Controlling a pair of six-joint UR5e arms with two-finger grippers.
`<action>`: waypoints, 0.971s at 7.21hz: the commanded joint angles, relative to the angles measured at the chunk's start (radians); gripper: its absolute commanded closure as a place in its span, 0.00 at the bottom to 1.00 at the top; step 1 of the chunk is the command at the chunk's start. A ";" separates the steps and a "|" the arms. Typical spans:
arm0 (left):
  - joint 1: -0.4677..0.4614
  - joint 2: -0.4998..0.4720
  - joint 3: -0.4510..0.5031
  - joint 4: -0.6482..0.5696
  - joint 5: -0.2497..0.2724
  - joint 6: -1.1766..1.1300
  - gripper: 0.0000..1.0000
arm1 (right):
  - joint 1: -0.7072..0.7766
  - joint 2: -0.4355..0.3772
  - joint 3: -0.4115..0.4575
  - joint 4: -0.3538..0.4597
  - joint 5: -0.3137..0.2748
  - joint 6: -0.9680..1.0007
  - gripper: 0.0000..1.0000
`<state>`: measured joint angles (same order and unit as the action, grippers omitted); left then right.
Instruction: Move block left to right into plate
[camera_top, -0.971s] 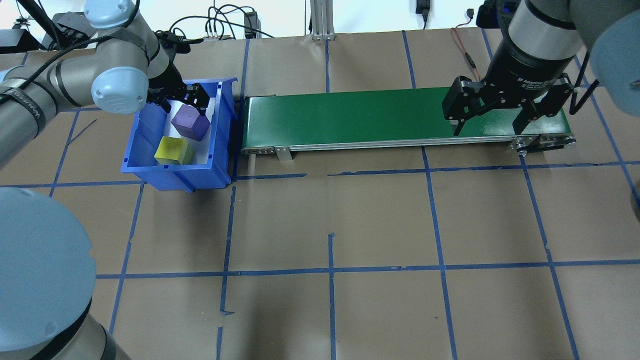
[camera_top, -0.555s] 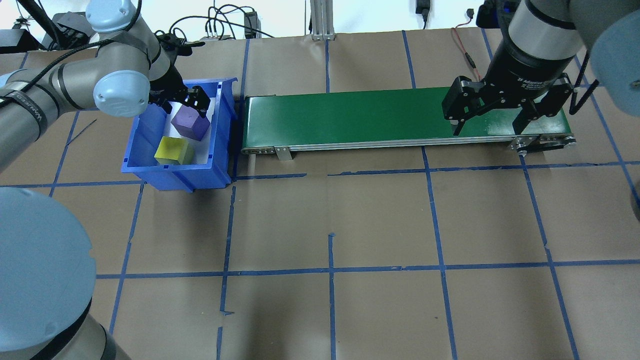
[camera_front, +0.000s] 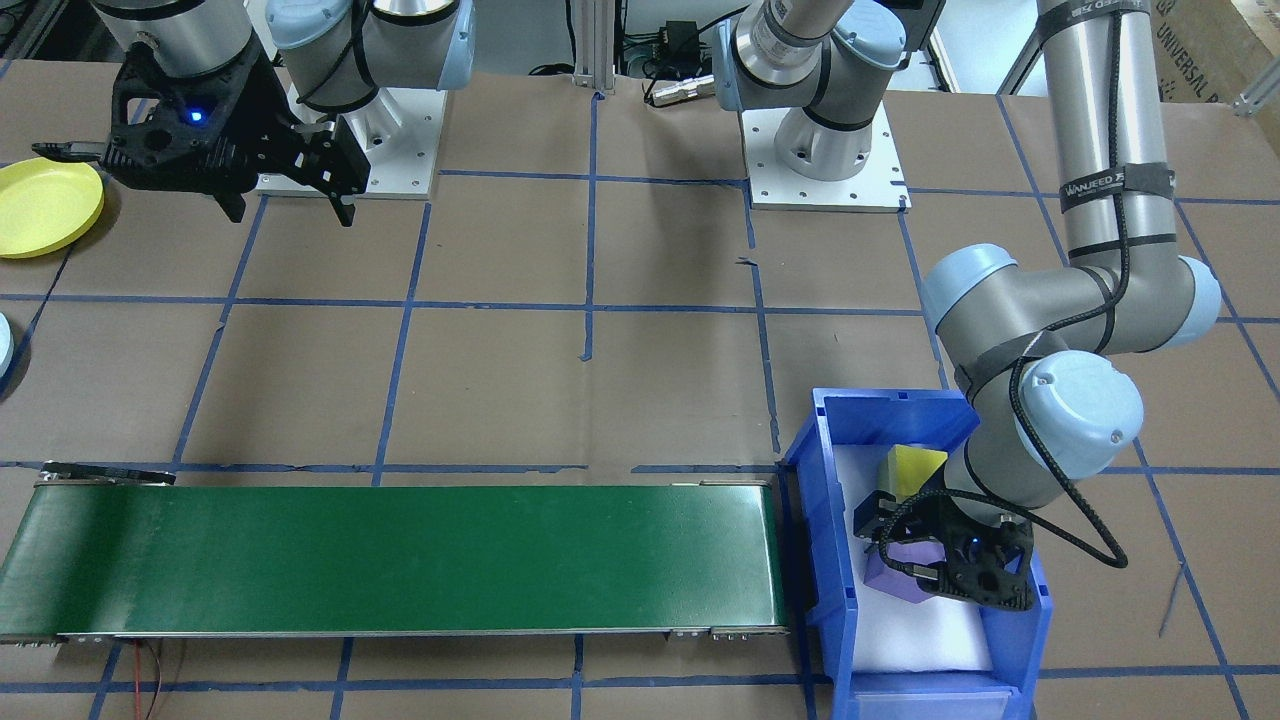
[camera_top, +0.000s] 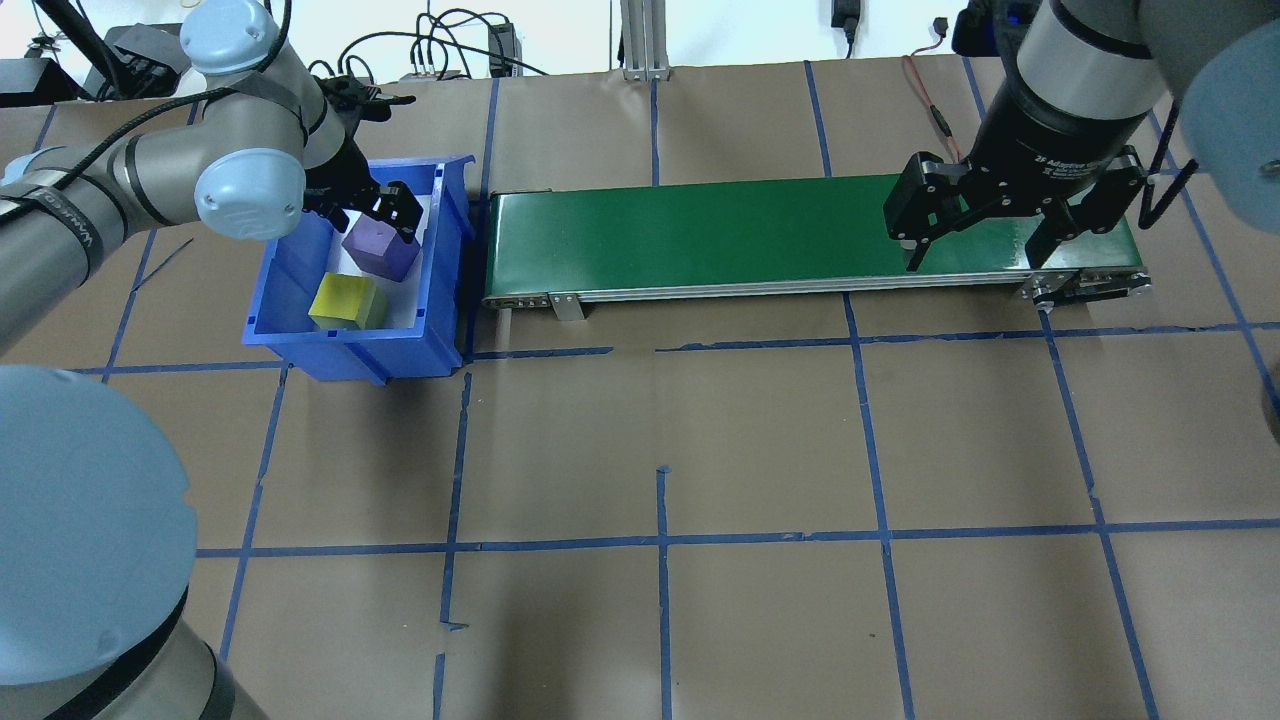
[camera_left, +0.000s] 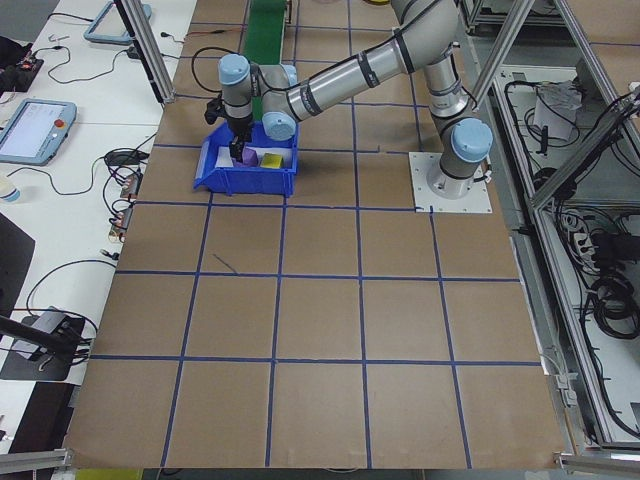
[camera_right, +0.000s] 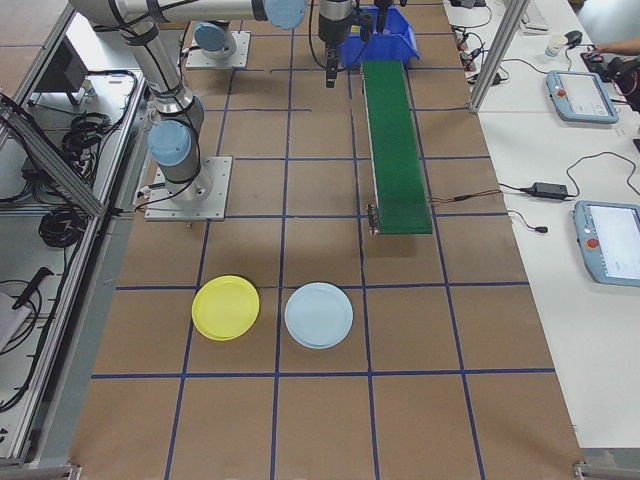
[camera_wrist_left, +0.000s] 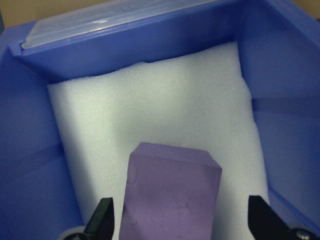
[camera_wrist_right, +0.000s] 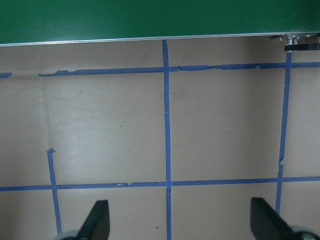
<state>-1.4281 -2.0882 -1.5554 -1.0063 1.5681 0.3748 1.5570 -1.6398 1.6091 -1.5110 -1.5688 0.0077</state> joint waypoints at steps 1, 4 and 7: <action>0.000 -0.007 -0.015 0.000 0.000 0.010 0.07 | 0.000 0.000 0.000 0.002 0.000 -0.002 0.00; 0.000 -0.007 -0.017 -0.003 0.000 0.007 0.47 | 0.000 0.000 0.000 0.000 0.001 -0.002 0.00; 0.000 0.072 0.012 -0.005 0.000 0.003 0.51 | 0.000 0.000 0.000 0.000 0.000 -0.002 0.00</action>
<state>-1.4281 -2.0583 -1.5518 -1.0114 1.5677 0.3835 1.5570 -1.6398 1.6091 -1.5110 -1.5685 0.0062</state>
